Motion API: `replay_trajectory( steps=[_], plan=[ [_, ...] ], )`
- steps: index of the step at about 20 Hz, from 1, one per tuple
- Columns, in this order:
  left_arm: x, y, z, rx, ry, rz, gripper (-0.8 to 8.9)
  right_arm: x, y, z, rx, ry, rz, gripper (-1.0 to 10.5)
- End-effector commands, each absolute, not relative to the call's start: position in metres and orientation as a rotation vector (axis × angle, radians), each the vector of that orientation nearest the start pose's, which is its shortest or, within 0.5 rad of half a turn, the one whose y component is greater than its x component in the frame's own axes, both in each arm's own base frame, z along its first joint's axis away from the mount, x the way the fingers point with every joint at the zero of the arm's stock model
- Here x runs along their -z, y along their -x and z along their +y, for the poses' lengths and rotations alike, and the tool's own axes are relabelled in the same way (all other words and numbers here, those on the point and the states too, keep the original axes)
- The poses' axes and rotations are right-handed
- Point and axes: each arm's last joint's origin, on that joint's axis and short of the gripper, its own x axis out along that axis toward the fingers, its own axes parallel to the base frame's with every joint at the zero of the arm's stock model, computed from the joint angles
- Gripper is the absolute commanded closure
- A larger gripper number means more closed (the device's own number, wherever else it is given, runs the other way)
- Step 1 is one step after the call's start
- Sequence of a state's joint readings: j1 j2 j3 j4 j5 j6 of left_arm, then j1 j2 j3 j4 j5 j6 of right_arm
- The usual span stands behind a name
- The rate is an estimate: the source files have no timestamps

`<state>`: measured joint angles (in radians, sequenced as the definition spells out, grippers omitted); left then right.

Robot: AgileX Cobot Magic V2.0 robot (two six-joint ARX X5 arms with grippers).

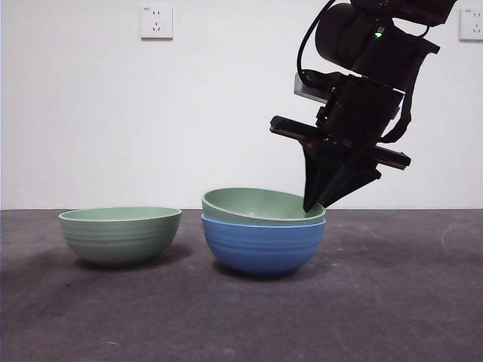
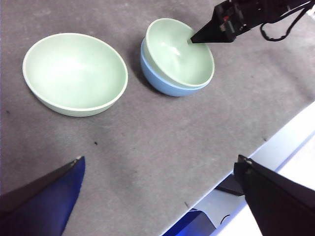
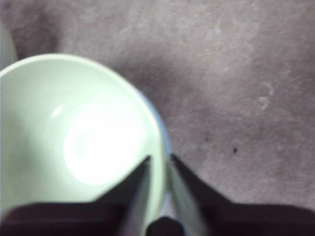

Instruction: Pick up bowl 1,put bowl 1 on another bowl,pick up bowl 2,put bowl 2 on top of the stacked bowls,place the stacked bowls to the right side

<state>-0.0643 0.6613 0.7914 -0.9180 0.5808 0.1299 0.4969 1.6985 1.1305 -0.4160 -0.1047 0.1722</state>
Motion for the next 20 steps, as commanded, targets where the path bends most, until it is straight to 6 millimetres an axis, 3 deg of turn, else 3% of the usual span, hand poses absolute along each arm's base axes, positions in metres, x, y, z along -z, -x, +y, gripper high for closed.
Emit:
replay_trajectory(
  steps=[1, 5, 10, 15, 20],
  plan=[
    [-0.292, -0.115, -0.023, 0.635, 0.074, 0.733, 1.61, -0.204, -0.3, 0.169, -0.469, 0.04, 1.031, 7.4],
    [-0.288, -0.132, -0.024, 0.628, 0.08, 0.744, 1.61, -0.225, -0.291, 0.168, -0.489, 0.032, 0.976, 7.4],
    [-0.278, -0.169, -0.028, 0.535, 0.088, 0.77, 1.61, -0.28, -0.256, 0.149, -0.502, 0.02, 0.881, 7.4],
    [-0.256, -0.223, -0.038, 0.386, 0.081, 0.815, 1.61, -0.33, -0.204, 0.119, -0.522, 0.015, 0.784, 7.4],
    [-0.236, -0.282, -0.047, 0.335, 0.061, 0.952, 1.62, -0.352, -0.163, 0.096, -0.527, 0.007, 0.75, 7.4]
  ],
)
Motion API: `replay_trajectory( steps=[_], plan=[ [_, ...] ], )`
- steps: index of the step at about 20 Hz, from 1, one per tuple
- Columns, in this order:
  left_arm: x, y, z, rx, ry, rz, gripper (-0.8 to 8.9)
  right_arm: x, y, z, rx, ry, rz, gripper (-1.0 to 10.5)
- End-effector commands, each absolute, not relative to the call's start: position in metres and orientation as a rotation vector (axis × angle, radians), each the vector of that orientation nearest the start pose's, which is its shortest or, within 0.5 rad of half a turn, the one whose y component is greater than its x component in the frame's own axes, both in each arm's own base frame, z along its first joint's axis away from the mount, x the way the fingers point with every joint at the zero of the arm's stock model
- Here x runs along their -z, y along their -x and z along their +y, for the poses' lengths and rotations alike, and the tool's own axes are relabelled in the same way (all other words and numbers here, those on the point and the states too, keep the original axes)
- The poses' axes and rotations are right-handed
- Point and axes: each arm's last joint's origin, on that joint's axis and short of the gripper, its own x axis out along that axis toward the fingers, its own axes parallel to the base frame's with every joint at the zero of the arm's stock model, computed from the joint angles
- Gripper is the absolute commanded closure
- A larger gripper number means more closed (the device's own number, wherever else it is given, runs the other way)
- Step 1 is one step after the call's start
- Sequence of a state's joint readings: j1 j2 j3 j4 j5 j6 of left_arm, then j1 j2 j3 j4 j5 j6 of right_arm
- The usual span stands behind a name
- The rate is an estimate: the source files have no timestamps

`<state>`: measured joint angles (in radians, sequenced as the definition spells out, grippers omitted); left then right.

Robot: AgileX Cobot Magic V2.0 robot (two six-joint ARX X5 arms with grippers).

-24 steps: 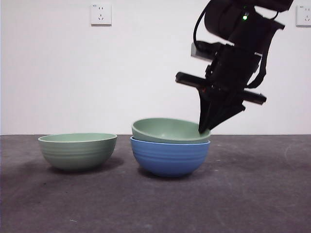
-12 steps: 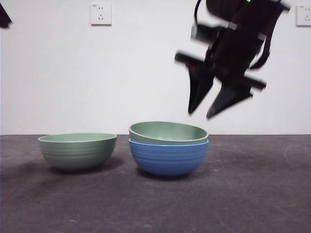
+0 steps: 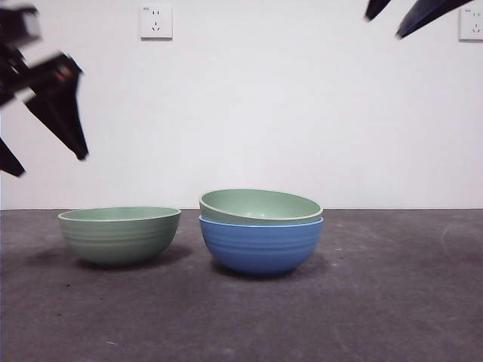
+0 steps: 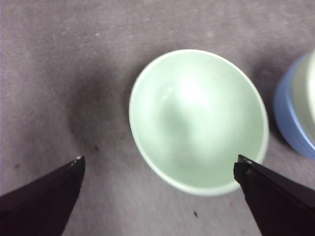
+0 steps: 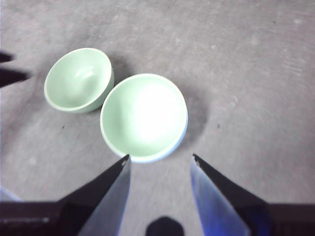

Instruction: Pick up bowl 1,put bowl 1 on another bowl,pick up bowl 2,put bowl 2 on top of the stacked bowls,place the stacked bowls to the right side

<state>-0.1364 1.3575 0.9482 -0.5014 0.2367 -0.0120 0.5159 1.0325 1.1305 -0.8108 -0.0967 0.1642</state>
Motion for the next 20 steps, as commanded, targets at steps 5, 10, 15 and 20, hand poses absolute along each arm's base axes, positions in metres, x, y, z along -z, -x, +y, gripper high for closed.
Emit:
replay_trajectory(
  steps=[5, 10, 15, 20],
  plan=[
    [-0.218, -0.319, -0.053, 0.27, 0.02, 1.056, 1.62, -0.357, -0.142, 0.084, -0.523, 0.012, 0.772, 7.5],
    [-0.201, -0.326, -0.054, 0.265, 0.02, 1.115, 3.23, -0.359, -0.138, 0.082, -0.525, 0.008, 0.759, 7.5],
    [-0.198, -0.326, -0.054, 0.266, 0.022, 1.137, 7.55, -0.359, -0.138, 0.082, -0.525, 0.008, 0.759, 7.5],
    [-0.197, -0.326, -0.054, 0.267, 0.022, 1.138, 8.22, -0.359, -0.138, 0.082, -0.525, 0.009, 0.759, 7.5]
  ],
)
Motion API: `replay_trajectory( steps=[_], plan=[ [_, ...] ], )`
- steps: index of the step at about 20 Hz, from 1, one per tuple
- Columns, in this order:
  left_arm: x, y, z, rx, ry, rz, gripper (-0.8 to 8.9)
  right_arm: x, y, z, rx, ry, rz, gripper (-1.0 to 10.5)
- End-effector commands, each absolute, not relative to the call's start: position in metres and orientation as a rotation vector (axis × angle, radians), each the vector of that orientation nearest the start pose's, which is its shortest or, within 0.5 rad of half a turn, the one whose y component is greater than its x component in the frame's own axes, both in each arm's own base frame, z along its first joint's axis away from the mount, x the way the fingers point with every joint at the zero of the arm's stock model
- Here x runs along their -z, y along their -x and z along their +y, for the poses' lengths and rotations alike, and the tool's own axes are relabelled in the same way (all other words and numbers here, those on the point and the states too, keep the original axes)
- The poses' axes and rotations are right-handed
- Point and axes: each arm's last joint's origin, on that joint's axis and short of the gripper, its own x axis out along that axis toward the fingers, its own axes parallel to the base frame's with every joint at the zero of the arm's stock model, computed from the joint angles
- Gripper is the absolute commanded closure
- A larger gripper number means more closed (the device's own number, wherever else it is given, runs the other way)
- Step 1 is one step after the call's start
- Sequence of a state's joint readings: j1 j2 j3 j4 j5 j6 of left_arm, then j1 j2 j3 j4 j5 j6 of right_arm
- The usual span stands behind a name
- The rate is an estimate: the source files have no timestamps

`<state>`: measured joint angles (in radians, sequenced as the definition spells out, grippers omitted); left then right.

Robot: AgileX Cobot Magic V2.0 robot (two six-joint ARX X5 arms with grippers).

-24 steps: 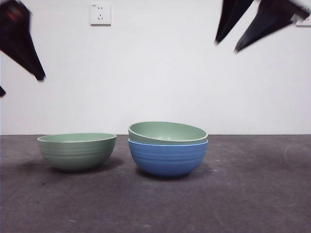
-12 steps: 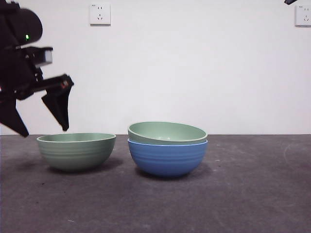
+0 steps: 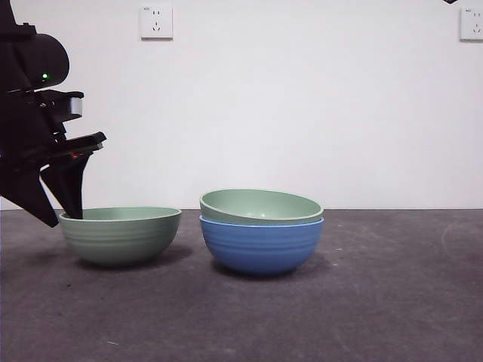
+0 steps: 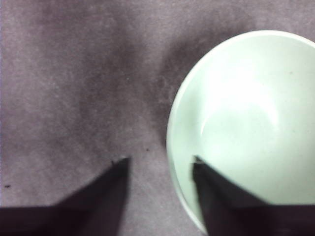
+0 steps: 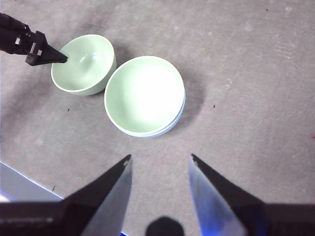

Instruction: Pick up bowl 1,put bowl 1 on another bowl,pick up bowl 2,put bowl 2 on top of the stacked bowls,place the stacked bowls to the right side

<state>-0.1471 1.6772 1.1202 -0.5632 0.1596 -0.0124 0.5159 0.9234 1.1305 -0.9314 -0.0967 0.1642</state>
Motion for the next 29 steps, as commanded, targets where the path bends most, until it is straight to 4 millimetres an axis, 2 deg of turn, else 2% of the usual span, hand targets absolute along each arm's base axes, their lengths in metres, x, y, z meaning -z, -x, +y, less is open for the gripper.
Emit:
replay_trajectory(
  steps=[1, 10, 12, 16, 20, 24, 26, 29],
  plan=[
    [-0.197, -0.326, -0.054, 0.267, 0.022, 1.138, 8.22, -0.359, -0.138, 0.082, -0.525, 0.009, 0.759, 7.5],
    [-0.202, -0.324, -0.054, 0.27, 0.024, 1.134, 8.22, -0.359, -0.138, 0.082, -0.525, 0.009, 0.76, 7.5],
    [-0.214, -0.319, -0.054, 0.289, 0.03, 1.102, 8.22, -0.359, -0.138, 0.082, -0.525, 0.009, 0.759, 7.5],
    [-0.253, -0.299, -0.064, 0.34, 0.016, 0.996, 8.21, -0.359, -0.138, 0.082, -0.525, 0.009, 0.759, 7.5],
    [-0.294, -0.288, -0.09, 0.424, -0.03, 0.931, 8.21, -0.359, -0.138, 0.082, -0.525, 0.009, 0.759, 7.5],
    [-0.325, -0.283, -0.128, 0.475, -0.109, 0.837, 8.21, -0.359, -0.138, 0.082, -0.526, 0.009, 0.76, 7.5],
    [-0.329, -0.286, -0.147, 0.516, -0.129, 0.827, 8.21, -0.359, -0.138, 0.082, -0.526, 0.009, 0.76, 7.5],
    [-0.317, -0.297, -0.176, 0.543, -0.163, 0.864, 8.21, -0.359, -0.138, 0.082, -0.526, 0.009, 0.761, 7.5]
  ],
)
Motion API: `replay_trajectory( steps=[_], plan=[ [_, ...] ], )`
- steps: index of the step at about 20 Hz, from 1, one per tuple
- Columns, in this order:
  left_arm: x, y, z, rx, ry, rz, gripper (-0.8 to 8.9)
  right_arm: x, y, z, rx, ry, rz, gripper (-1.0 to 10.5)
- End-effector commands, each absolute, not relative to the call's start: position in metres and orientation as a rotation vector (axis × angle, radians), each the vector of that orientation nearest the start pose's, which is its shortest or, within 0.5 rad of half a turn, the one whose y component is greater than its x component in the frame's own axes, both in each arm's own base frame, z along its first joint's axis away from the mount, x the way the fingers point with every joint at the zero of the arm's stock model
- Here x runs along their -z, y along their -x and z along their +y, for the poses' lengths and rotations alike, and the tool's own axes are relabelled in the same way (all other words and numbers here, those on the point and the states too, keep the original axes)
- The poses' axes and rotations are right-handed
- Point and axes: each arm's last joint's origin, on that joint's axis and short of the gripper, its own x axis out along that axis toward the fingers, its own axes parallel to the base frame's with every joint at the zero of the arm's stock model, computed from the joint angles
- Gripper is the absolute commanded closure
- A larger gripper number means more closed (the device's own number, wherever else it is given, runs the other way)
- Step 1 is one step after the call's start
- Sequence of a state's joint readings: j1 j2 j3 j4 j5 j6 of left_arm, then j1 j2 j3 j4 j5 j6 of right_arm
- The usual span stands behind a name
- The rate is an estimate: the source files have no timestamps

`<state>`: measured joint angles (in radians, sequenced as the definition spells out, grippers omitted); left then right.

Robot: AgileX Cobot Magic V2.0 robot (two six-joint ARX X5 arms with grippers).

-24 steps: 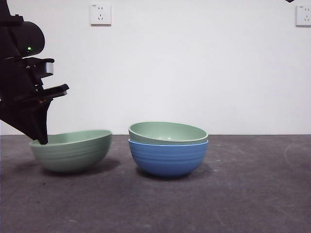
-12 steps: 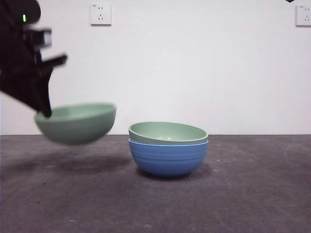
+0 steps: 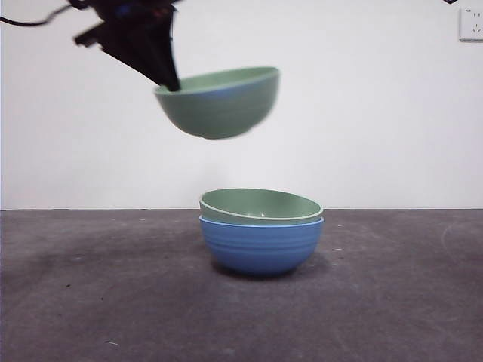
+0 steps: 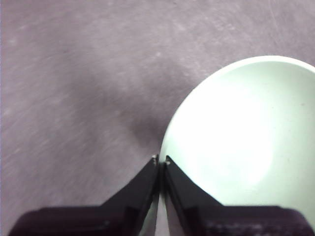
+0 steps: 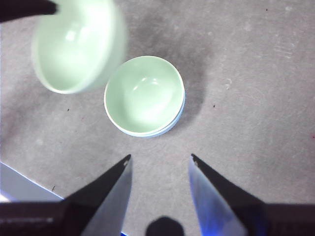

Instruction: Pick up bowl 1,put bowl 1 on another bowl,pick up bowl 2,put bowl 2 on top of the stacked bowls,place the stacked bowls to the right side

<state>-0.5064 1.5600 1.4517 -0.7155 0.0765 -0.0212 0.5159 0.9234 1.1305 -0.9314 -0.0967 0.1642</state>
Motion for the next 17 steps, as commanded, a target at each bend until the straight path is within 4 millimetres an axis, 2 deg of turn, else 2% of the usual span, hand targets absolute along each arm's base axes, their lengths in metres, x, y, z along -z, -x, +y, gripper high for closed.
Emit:
replay_trajectory(
  steps=[1, 5, 10, 13, 16, 17],
  plan=[
    [-0.31, -0.302, -0.184, 0.542, -0.171, 0.882, 8.21, -0.359, -0.138, 0.081, -0.525, 0.01, 0.766, 7.5],
    [-0.283, -0.318, -0.21, 0.55, -0.209, 0.952, 8.21, -0.357, -0.136, 0.081, -0.521, 0.016, 0.791, 7.5],
    [-0.251, -0.328, -0.218, 0.521, -0.251, 1.051, 8.21, -0.356, -0.136, 0.08, -0.519, 0.02, 0.803, 7.5],
    [-0.241, -0.33, -0.22, 0.519, -0.26, 1.084, 8.21, -0.356, -0.136, 0.08, -0.519, 0.019, 0.803, 7.5],
    [-0.241, -0.329, -0.225, 0.536, -0.262, 1.072, 8.08, -0.356, -0.136, 0.08, -0.519, 0.019, 0.803, 7.5],
    [-0.241, -0.328, -0.226, 0.538, -0.265, 1.075, 7.53, -0.356, -0.136, 0.08, -0.519, 0.019, 0.803, 7.5]
  ],
)
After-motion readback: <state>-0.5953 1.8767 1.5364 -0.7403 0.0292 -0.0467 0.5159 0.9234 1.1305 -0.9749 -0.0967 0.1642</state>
